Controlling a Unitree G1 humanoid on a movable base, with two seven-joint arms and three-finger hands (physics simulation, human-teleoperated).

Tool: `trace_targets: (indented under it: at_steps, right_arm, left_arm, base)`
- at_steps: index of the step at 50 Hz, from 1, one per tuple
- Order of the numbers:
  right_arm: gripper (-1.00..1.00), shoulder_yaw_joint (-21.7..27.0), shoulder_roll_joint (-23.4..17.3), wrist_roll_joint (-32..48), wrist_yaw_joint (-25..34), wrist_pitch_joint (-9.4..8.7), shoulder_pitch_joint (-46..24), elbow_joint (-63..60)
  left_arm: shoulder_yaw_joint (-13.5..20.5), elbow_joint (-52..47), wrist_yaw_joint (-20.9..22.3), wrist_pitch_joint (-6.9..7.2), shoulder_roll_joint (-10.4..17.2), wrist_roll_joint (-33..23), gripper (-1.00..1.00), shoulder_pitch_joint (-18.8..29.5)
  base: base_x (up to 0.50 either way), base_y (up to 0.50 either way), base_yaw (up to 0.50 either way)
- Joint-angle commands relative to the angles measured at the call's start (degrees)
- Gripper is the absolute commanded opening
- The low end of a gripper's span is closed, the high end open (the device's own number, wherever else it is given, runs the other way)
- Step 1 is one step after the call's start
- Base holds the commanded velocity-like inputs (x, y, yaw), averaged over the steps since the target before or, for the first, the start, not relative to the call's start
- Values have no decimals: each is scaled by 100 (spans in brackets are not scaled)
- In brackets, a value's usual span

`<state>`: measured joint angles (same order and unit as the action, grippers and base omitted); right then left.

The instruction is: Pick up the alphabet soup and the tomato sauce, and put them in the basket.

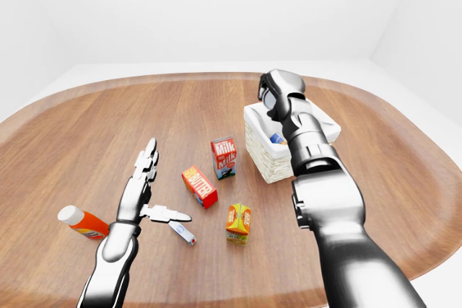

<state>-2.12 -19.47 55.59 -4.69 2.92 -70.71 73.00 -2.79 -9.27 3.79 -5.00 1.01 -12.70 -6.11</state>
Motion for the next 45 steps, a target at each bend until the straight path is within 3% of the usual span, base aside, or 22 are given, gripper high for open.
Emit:
trace_targets:
  at_steps: [1, 45]
  right_arm:
    - [-100, 35, -30, 596, -113, -50, -105, 198]
    - [-100, 85, 34, 649, -346, -123, 465, 304]
  left_arm:
    - [20, -78, -7, 0, -13, 66, 100, -30]
    - [10, -62, 10, 0, -12, 53, 100, -37]
  base:
    - [0, 0, 0]
    - [0, 0, 0]
